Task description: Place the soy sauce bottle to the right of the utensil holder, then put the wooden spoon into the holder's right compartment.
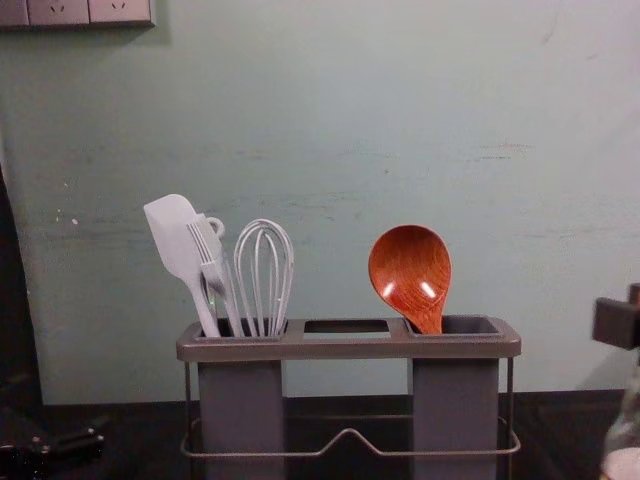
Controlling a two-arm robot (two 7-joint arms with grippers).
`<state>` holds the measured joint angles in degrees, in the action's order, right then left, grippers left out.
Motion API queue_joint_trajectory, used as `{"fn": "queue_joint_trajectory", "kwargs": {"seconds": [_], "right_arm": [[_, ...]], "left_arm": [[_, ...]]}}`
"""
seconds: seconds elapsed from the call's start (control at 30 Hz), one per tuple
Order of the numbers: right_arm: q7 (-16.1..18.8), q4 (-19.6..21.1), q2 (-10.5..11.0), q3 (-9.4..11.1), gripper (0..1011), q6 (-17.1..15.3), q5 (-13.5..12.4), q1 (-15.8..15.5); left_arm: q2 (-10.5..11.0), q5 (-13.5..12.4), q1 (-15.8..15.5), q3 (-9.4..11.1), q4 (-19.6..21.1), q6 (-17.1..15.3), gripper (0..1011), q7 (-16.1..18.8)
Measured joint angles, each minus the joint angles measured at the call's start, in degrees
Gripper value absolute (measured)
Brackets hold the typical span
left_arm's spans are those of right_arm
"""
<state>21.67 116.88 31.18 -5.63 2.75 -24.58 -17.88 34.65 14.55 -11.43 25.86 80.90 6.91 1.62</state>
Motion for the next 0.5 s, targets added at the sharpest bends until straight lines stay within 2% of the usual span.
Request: {"fn": "queue_joint_trajectory", "kwargs": {"seconds": [0.23,0.37,0.5], "right_arm": [[0.38,-2.79,0.93,2.52,380,-0.37,-2.09,1.2],[0.51,-5.41,1.3,2.71,380,-0.84,-2.38,3.56],[0.85,-8.11,1.39,1.93,380,-1.39,-2.24,6.46]], "left_arm": [[0.0,0.0,0.0,0.0,0.0,0.0,1000,0.0],[0.0,0.0,0.0,0.0,0.0,0.0,1000,0.0],[0.0,0.0,0.0,0.0,0.0,0.0,1000,0.0]]}}
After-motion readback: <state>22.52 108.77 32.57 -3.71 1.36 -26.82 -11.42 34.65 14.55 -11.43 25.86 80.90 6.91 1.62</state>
